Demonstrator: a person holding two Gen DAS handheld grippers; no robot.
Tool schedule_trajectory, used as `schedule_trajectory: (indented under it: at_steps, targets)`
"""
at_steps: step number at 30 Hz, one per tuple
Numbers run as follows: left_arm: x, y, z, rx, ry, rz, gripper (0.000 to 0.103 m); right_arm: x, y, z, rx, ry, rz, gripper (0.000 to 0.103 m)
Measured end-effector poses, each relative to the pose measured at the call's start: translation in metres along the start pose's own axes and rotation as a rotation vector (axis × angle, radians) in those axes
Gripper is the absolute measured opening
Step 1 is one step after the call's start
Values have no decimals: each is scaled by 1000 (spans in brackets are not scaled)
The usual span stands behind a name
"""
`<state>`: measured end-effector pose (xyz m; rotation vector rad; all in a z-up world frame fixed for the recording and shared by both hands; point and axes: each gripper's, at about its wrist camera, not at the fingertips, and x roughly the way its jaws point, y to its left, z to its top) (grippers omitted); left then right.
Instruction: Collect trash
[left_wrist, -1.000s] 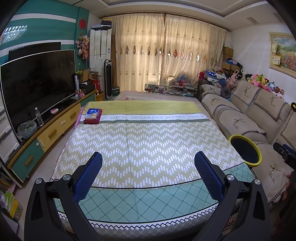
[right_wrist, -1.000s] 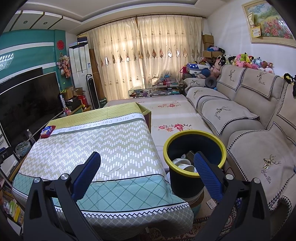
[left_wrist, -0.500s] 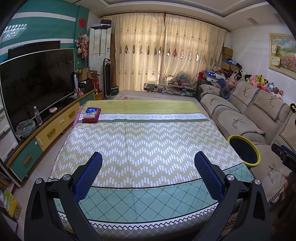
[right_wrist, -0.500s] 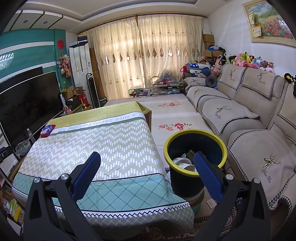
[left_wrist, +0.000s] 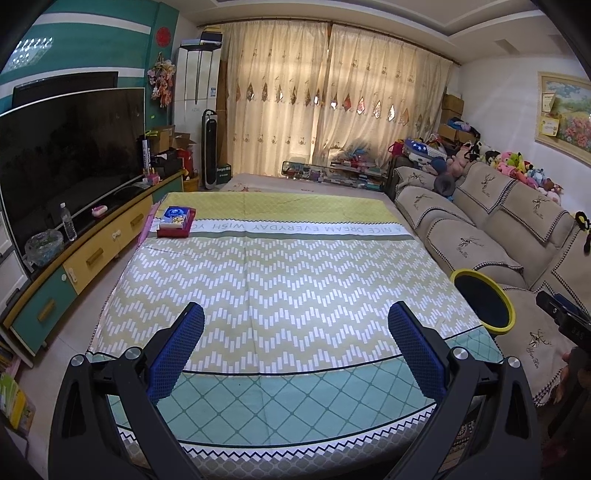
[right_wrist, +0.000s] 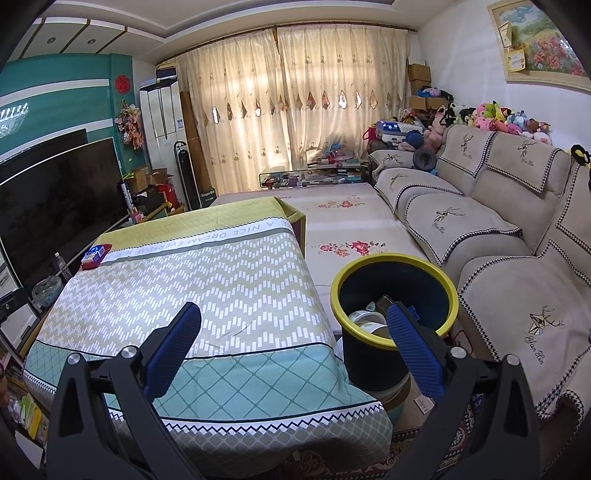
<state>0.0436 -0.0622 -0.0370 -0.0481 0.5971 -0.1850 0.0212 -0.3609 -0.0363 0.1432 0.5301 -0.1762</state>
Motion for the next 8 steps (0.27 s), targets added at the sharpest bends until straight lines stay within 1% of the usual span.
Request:
schedule_trajectory:
  at_steps: [4, 7, 8]
  targets:
    - [24, 14, 8, -24, 45, 21, 98, 11, 5, 8, -20, 10, 7, 96]
    - [54, 26, 16, -18, 69, 54, 98, 34, 14, 20, -19, 35, 55, 96]
    - [70, 31, 21, -14, 79, 77, 98, 45, 18, 25, -19, 48, 72, 96]
